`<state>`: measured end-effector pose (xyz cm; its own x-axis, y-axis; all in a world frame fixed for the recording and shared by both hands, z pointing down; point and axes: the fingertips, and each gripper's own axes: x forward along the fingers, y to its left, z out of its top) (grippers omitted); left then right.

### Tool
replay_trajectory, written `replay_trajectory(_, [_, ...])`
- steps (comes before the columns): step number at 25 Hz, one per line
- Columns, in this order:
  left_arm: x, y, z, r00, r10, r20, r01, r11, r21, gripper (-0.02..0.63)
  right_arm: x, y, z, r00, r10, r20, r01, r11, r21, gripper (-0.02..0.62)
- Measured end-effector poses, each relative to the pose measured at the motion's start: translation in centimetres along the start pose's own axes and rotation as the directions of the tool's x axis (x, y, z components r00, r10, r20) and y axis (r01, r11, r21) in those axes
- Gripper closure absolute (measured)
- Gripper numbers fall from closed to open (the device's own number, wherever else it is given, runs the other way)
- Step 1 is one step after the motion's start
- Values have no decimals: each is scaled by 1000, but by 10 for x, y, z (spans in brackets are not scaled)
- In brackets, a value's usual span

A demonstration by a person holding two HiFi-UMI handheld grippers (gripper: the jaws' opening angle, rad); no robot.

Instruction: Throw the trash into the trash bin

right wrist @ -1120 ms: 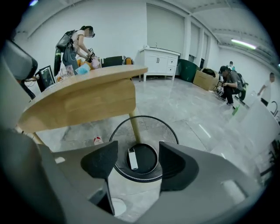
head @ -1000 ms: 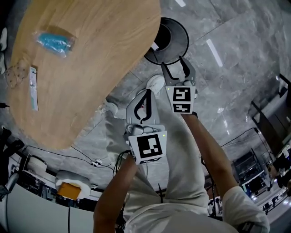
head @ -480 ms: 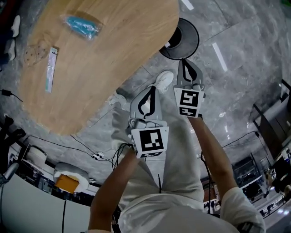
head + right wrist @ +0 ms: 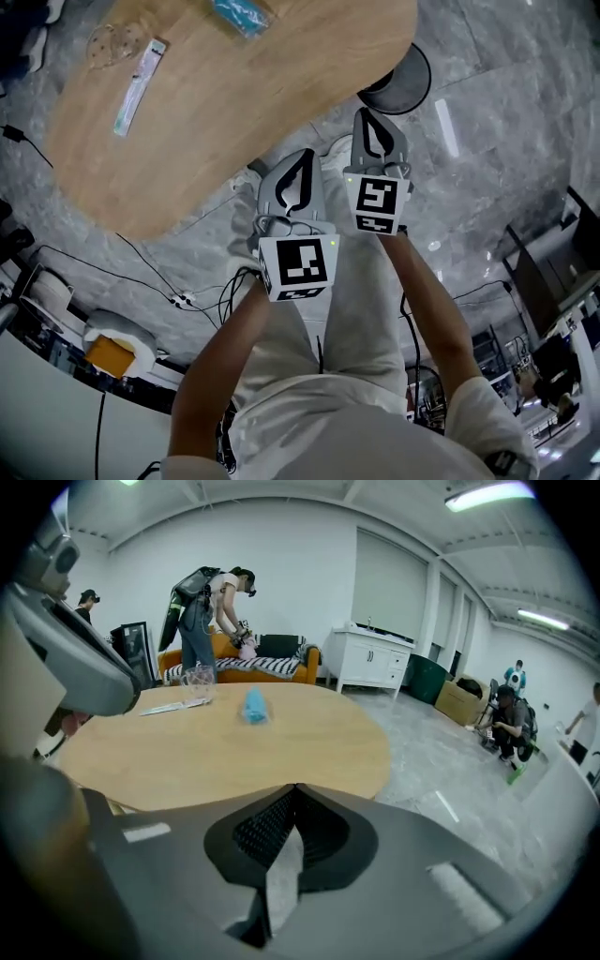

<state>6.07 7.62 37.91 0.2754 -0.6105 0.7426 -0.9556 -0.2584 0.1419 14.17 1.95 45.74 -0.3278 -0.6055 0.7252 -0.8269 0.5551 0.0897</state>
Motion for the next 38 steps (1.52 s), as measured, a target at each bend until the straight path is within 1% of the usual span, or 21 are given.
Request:
replay_trajectory(4, [-21, 33, -1, 999, 45, 18, -44, 998, -42, 606, 6, 43, 35, 996, 84, 25, -82, 995, -59, 572])
replay_trajectory(8, [-43, 71, -6, 995, 97, 37, -93, 991, -94, 606, 17, 91, 65, 983, 177, 39, -171, 976, -136, 572])
replay_trajectory(11, [-58, 101, -15, 991, 130, 42, -124, 984, -129, 606, 23, 123, 86, 974, 223, 41, -213, 962, -173, 571])
replay_trajectory(16, [-82, 147, -31, 982, 186, 41, -175, 966, -192, 606, 30, 173, 111, 952, 304, 30, -293, 937, -187, 569])
replay_trajectory(21, [-104, 182, -40, 973, 227, 50, -208, 946, -247, 606, 40, 222, 125, 936, 353, -1, -344, 909, -237, 569])
replay_trajectory(25, [-112, 211, -49, 967, 251, 48, -228, 931, -287, 606, 60, 257, 138, 923, 385, -17, -375, 886, -271, 571])
replay_trajectory(26, [-113, 217, -53, 965, 257, 44, -233, 926, -298, 606, 65, 265, 141, 916, 399, -24, -389, 875, -289, 569])
replay_trajectory(28, [-117, 227, -59, 962, 269, 39, -243, 915, -322, 606, 73, 284, 146, 897, 440, -44, -429, 841, -329, 561])
replay_trajectory(31, [-125, 245, -68, 957, 290, 31, -261, 899, -351, 606, 82, 310, 155, 867, 492, -80, -480, 779, -404, 520])
replay_trajectory(33, [-129, 256, -74, 954, 299, 24, -271, 891, -364, 606, 88, 321, 156, 850, 514, -116, -507, 738, -446, 514])
replay_trajectory(35, [-131, 265, -80, 952, 305, 21, -276, 887, -371, 606, 97, 326, 155, 840, 520, -155, -521, 696, -494, 509])
replay_trajectory(36, [-132, 270, -82, 951, 308, 20, -278, 884, -376, 606, 101, 326, 155, 837, 518, -177, -525, 667, -528, 503])
replay_trajectory(38, [-135, 277, -85, 948, 318, 16, -286, 873, -396, 606, 108, 326, 155, 826, 518, -224, -534, 590, -606, 495])
